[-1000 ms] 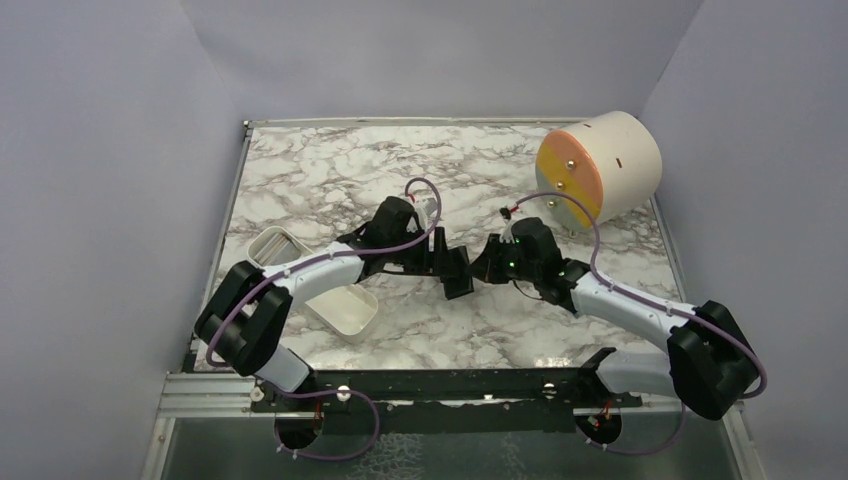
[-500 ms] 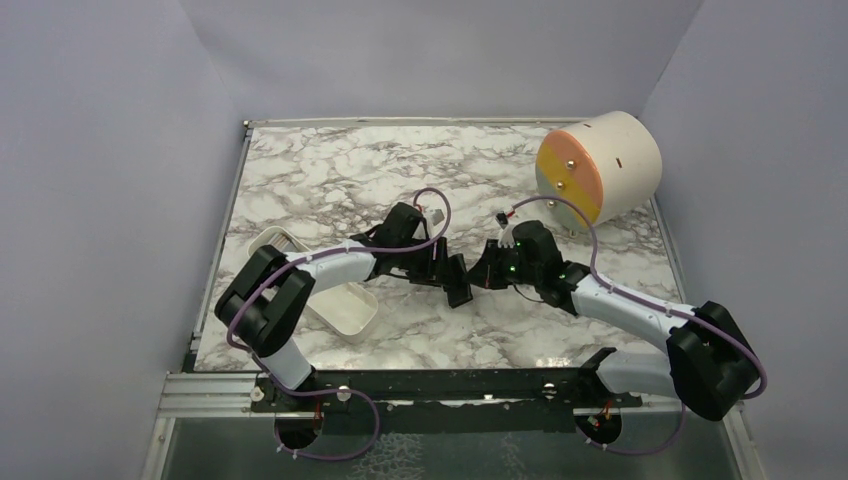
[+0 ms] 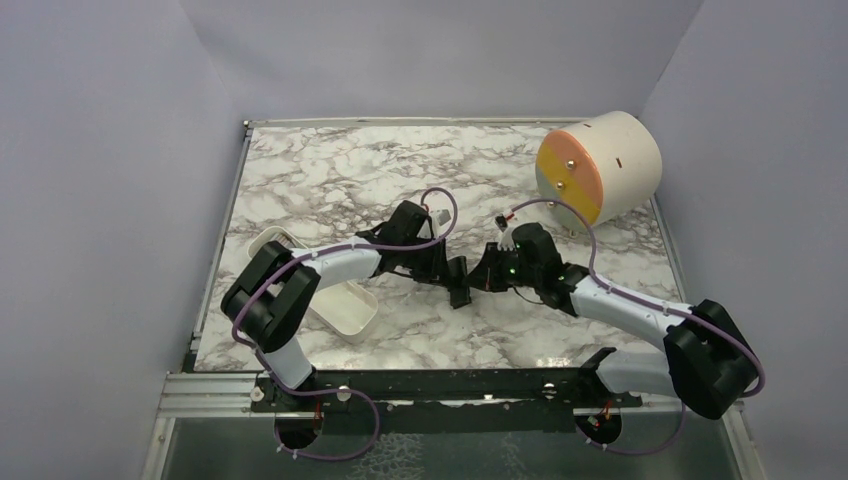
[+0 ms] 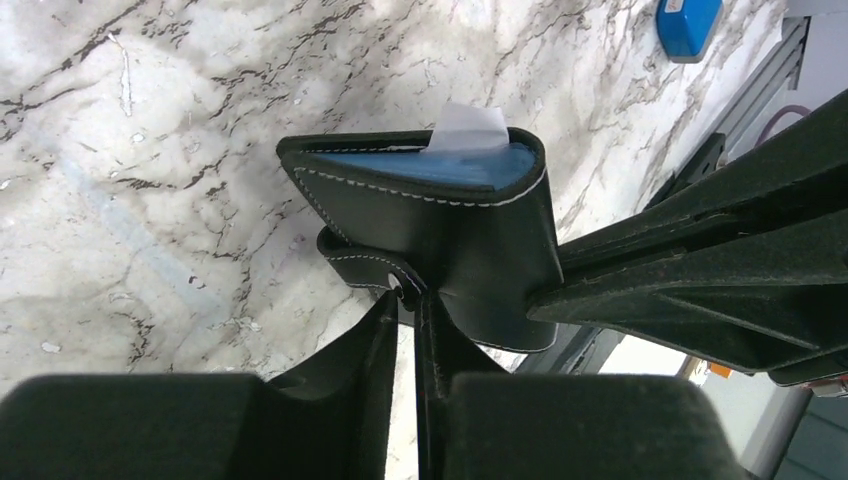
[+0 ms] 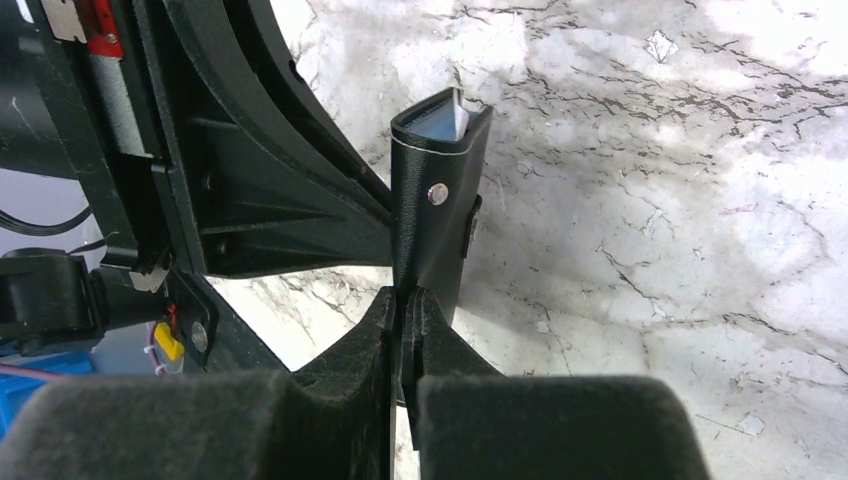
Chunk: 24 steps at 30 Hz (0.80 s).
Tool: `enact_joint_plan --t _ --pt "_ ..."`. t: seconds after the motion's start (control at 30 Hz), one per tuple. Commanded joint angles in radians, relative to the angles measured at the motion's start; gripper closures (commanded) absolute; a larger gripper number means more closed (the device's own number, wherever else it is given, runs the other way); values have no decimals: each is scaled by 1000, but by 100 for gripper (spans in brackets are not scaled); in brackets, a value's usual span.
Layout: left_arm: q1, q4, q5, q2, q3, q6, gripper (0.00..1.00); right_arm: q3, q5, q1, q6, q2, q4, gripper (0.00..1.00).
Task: Put the credit cards into the card holder
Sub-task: Open the card holder at the center of the board.
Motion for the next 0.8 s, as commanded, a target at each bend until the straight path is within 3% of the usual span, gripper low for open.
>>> enact_joint_plan --t 0.0,0.07,0.3,0.5,0.77 --pt "13 -44 -123 21 10 48 92 -12 -40 3 -1 7 29 99" --pt "13 -51 -126 19 9 52 100 -11 -23 4 -10 6 17 99" --pt "13 -73 -158 -18 -7 69 100 -33 133 2 -44 1 -26 99" --pt "13 -72 -145 -60 -27 61 100 -41 153 3 -55 46 -20 97" --pt "13 -16 -56 -143 -55 18 100 38 235 3 -105 27 -185 62"
